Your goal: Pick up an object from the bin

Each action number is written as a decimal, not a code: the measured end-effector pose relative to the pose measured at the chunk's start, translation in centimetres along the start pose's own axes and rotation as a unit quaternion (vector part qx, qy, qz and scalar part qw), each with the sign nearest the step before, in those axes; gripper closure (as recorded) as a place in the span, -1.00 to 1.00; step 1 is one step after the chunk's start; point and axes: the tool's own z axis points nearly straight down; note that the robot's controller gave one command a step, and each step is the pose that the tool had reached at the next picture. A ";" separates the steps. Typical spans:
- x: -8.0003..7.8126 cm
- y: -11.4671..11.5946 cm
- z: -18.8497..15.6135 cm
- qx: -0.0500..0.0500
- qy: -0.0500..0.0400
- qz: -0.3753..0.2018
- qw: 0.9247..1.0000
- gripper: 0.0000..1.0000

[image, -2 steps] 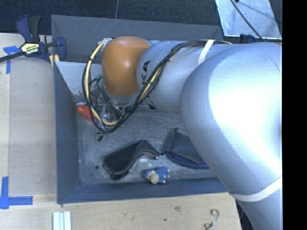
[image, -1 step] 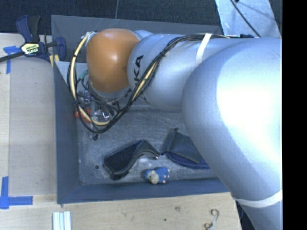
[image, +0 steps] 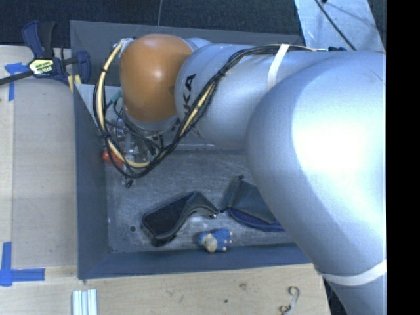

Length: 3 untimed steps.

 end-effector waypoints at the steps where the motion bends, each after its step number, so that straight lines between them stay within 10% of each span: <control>1: -0.1 -1.0 3.7 0.002 0.005 0.188 0.982 -1.00; 2: -0.1 -1.0 3.7 0.002 0.004 0.187 0.982 -1.00; 3: -0.3 -1.0 3.5 0.002 0.003 0.187 0.982 1.00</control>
Offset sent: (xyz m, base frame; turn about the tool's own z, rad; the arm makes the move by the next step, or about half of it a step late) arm 0.0027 -0.0083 -0.0359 0.3772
